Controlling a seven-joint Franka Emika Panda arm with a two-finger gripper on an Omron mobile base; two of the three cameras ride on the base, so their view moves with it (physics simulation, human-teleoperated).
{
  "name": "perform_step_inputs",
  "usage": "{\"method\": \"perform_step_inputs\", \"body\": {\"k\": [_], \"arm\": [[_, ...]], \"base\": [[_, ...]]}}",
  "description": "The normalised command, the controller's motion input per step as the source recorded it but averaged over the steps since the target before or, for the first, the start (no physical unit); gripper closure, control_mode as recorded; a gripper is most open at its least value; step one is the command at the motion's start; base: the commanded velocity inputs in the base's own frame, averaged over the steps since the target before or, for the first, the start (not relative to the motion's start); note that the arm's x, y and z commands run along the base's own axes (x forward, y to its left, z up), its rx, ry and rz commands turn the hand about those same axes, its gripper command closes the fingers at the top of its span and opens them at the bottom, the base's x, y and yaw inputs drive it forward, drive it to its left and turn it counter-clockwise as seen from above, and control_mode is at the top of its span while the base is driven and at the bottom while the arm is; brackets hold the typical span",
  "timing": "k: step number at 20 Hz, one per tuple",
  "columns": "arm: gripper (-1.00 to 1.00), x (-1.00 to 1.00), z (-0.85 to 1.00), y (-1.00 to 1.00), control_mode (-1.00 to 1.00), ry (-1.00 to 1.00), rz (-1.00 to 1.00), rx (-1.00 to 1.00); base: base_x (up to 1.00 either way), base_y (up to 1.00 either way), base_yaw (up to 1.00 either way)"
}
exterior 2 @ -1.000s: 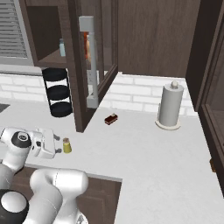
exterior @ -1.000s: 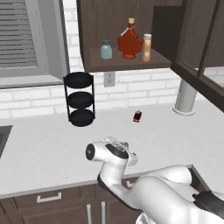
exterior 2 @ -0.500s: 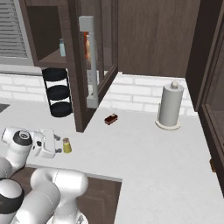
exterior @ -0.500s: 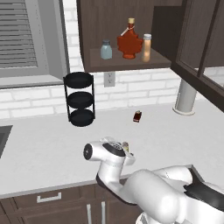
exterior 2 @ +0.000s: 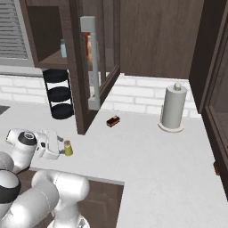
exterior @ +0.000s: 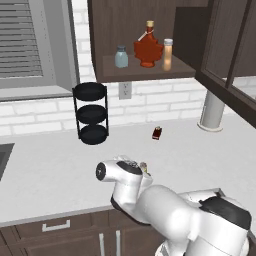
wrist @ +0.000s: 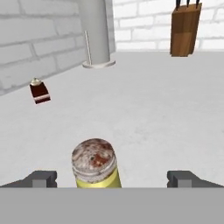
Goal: Put the shaker and condiment bottle from the counter next to their counterparts in the cabinet.
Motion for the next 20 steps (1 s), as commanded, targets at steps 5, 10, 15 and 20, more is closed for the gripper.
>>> {"method": "perform_step_inputs", "body": {"k": [5, 10, 15, 20], "arm": [[-1.00, 0.17, -0.14, 0.04, -1.00, 0.00, 0.00, -0.01], [-1.00, 0.21, -0.17, 0.07, -1.00, 0.00, 0.00, -0.01], [-1.00, 0.12, -0.03, 0.00, -1.00, 0.00, 0.00, 0.00], [-1.00, 0.15, 0.00, -0.05, -1.00, 0.00, 0.00, 0.00]], "base": [[0.00, 0.00, 0.00], [0.00, 0.00, 0.00], [0.00, 0.00, 0.00], [0.00, 0.00, 0.00]]}}
